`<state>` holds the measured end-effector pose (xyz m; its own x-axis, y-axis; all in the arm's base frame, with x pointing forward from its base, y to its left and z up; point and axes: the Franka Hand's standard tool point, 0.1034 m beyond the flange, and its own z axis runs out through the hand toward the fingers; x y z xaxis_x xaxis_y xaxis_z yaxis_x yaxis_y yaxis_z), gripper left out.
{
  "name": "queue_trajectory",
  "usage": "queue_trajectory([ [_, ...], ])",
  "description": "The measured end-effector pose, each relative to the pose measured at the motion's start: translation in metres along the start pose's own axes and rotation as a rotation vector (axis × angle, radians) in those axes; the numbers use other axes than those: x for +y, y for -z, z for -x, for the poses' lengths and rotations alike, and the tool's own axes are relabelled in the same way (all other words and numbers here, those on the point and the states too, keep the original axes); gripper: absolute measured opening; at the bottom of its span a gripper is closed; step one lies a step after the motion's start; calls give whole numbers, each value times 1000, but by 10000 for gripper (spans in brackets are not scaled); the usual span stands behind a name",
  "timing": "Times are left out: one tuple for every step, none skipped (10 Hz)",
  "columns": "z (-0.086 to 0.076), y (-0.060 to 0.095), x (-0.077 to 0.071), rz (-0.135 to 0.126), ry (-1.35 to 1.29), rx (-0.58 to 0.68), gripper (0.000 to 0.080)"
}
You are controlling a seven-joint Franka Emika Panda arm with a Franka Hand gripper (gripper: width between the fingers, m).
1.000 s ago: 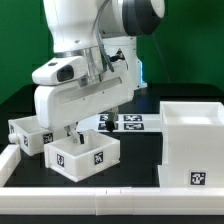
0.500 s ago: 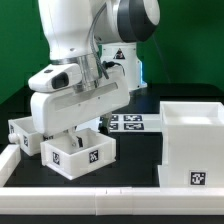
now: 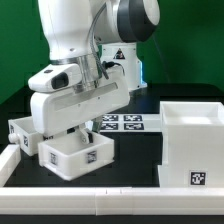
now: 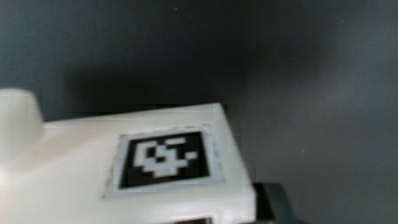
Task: Assemble drawer
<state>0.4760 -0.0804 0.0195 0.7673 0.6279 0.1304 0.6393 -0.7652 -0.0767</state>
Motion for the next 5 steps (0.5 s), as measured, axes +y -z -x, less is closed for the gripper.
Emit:
queue_trajectory([
  [-1,1,2,16,74,1,40],
  [-3,1,1,35,172,3,40],
  [-10,4,0,41,225,2,40],
  [-17,9,-1,52,313,-3,40],
  [-21,11,-2,53,365,-9,40],
])
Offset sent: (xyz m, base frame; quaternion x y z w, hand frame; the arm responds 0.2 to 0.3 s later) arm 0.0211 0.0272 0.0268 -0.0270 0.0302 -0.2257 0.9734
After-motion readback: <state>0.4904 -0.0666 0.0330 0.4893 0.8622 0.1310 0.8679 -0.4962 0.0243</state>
